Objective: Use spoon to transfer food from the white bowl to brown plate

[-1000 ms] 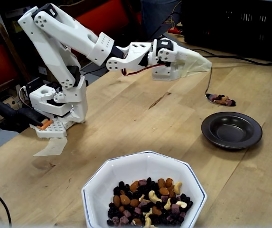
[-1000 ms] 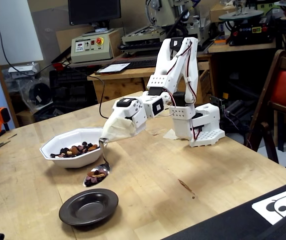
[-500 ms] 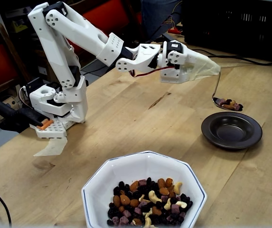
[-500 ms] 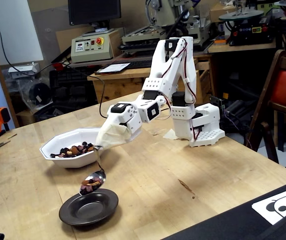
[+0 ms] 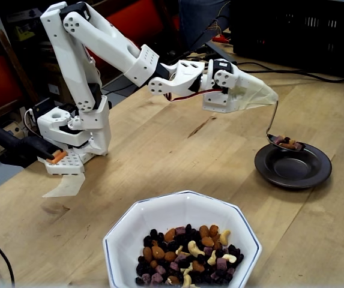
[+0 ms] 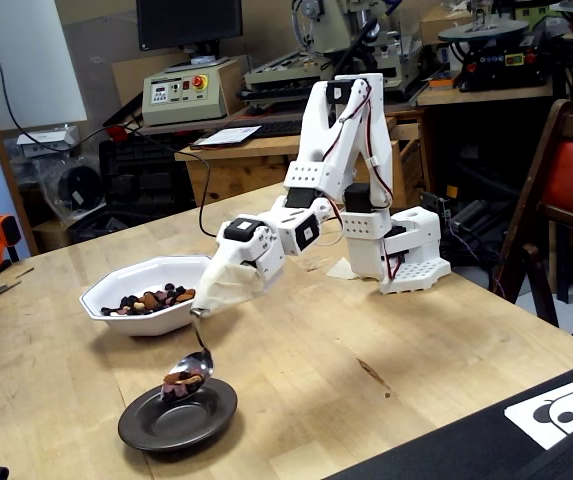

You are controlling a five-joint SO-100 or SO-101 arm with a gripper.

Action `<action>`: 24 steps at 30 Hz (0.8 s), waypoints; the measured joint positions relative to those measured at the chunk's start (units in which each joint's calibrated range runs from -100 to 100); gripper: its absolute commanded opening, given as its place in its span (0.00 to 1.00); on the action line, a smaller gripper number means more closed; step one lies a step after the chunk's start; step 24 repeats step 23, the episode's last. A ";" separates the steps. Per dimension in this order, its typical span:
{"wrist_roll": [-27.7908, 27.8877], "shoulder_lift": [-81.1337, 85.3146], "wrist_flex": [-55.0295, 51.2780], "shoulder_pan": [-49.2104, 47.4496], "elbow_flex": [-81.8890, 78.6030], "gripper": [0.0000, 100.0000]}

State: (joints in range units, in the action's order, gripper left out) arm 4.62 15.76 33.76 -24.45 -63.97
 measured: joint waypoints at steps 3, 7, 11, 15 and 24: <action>1.07 0.00 0.00 0.00 0.00 0.03; 2.88 0.00 0.00 0.00 0.00 0.03; 6.25 0.00 0.00 0.00 0.00 0.03; 9.28 0.00 0.00 0.00 0.00 0.03; 12.01 0.00 0.00 0.00 0.00 0.03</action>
